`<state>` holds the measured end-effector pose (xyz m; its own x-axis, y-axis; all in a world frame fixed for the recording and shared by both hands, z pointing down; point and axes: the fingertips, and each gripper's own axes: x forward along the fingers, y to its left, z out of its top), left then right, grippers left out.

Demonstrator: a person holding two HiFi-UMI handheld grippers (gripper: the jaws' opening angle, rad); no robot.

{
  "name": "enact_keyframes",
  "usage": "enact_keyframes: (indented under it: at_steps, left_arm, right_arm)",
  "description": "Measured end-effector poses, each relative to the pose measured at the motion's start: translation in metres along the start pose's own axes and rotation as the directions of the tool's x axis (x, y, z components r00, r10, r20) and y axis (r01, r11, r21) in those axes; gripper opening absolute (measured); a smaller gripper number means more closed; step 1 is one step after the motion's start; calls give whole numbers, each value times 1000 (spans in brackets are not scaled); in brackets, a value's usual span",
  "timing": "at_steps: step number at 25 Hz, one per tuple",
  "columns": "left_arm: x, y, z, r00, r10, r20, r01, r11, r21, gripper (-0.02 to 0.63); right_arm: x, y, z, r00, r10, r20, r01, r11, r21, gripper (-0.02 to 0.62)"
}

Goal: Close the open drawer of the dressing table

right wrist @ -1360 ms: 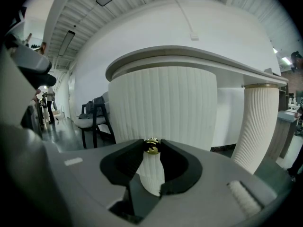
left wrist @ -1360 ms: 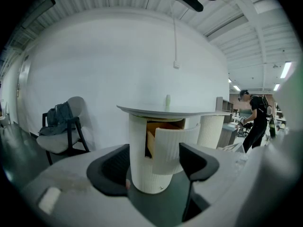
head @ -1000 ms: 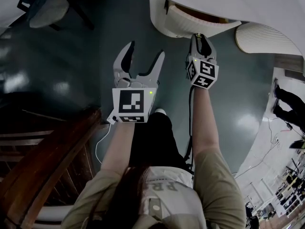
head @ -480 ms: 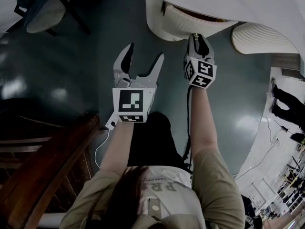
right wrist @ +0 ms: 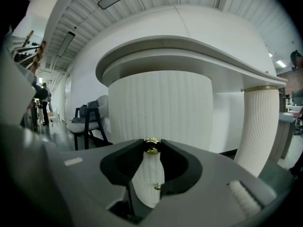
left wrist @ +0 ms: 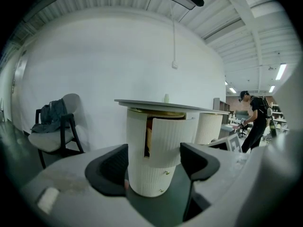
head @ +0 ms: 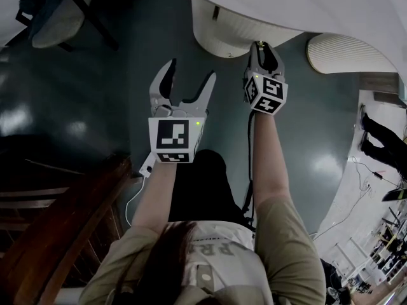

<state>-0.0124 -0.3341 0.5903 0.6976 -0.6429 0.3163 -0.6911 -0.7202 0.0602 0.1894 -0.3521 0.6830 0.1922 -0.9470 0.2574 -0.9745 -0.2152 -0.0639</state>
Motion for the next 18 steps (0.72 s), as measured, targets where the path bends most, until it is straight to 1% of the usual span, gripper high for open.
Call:
enact_keyframes:
  at_steps: [10,15,18]
  left_arm:
    - [19,14,-6,1000,9,10,-9,1000,5,348]
    - [25,27,-12,1000,28,12,-28,1000,-8,348]
    - [27,31,-10,999,36,21,-36,999,0,348]
  right_arm:
    - [25,-3,9,999,-1,42,0,1000,5,114]
    - [32,-4,10,999,0,40,0,1000,-16,114]
    - [37,-4,11,999,-1,47,2,1000,-16,114]
